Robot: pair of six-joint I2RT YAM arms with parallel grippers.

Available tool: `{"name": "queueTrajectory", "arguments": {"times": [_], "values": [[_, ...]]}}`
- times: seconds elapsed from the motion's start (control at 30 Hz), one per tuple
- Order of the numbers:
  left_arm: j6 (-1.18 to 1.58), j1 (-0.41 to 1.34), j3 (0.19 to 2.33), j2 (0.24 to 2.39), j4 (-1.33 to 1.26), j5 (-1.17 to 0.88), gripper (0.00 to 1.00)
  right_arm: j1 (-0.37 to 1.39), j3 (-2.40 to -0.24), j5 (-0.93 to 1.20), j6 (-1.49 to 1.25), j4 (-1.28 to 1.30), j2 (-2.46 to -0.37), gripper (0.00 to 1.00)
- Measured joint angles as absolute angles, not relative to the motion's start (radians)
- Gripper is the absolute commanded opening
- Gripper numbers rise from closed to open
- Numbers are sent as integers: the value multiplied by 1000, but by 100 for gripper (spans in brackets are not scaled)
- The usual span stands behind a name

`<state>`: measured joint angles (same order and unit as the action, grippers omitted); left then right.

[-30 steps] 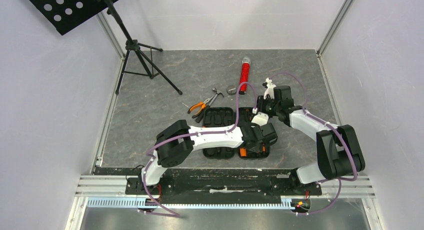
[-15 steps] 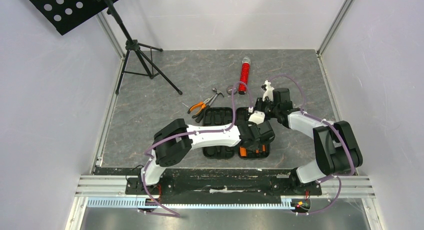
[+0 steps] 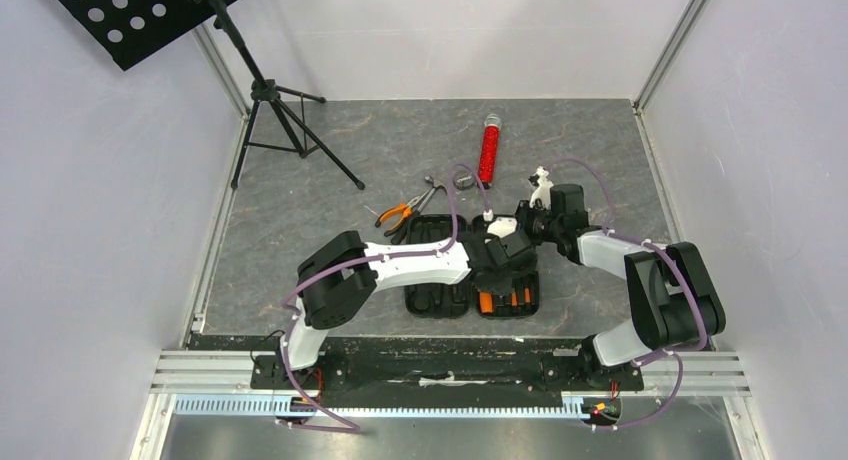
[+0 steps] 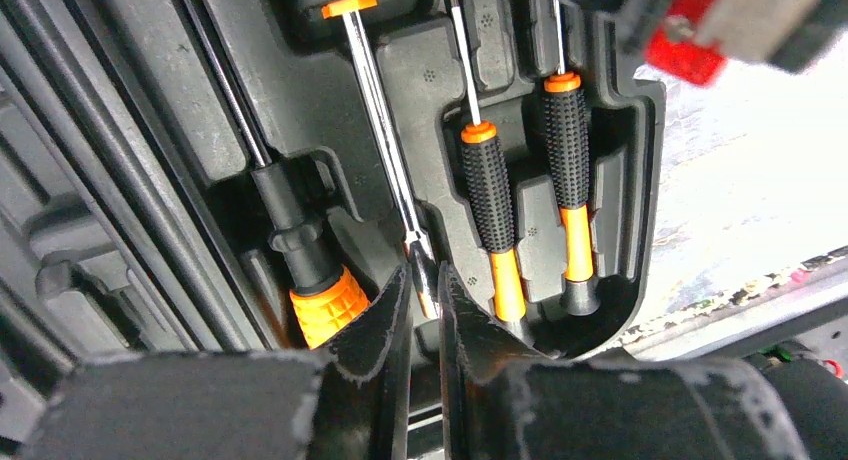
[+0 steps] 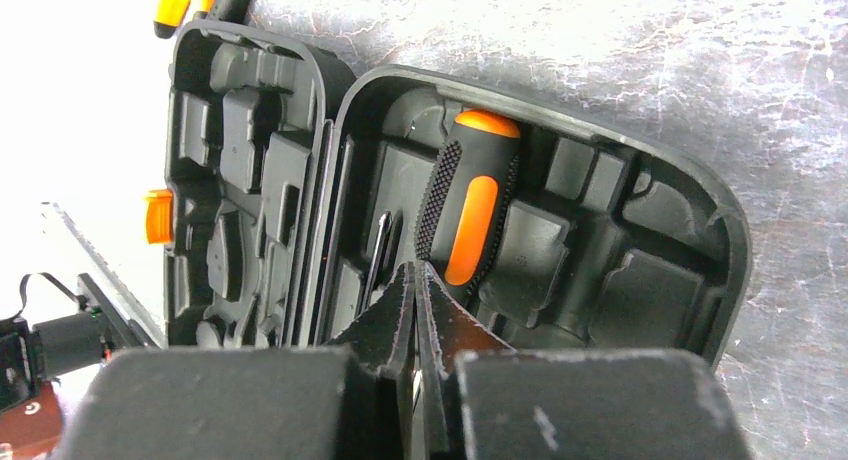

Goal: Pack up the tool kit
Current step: Adjust the screwdriver in the toolbox.

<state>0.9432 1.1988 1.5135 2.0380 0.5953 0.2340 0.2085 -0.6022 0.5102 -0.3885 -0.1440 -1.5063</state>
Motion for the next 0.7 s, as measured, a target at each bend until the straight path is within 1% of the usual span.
{"name": "queueTrajectory", "arguments": {"times": [0.3, 0.43, 0.63, 0.67, 0.7], "values": [[999, 1141, 1495, 2040, 583, 95, 2, 163, -535, 537, -471, -244, -1505, 0], [986, 1135, 1579, 2085, 676, 85, 2, 155, -527, 509, -472, -235, -1499, 0], [964, 1133, 1638, 2122, 736, 68, 2, 164, -527, 484, -468, -226, -1487, 0], [960, 1132, 1642, 2125, 740, 64, 3, 166, -532, 484, -462, -220, -1486, 0], [959, 1131, 1643, 2124, 741, 62, 6, 167, -539, 483, -456, -210, -1486, 1]]}}
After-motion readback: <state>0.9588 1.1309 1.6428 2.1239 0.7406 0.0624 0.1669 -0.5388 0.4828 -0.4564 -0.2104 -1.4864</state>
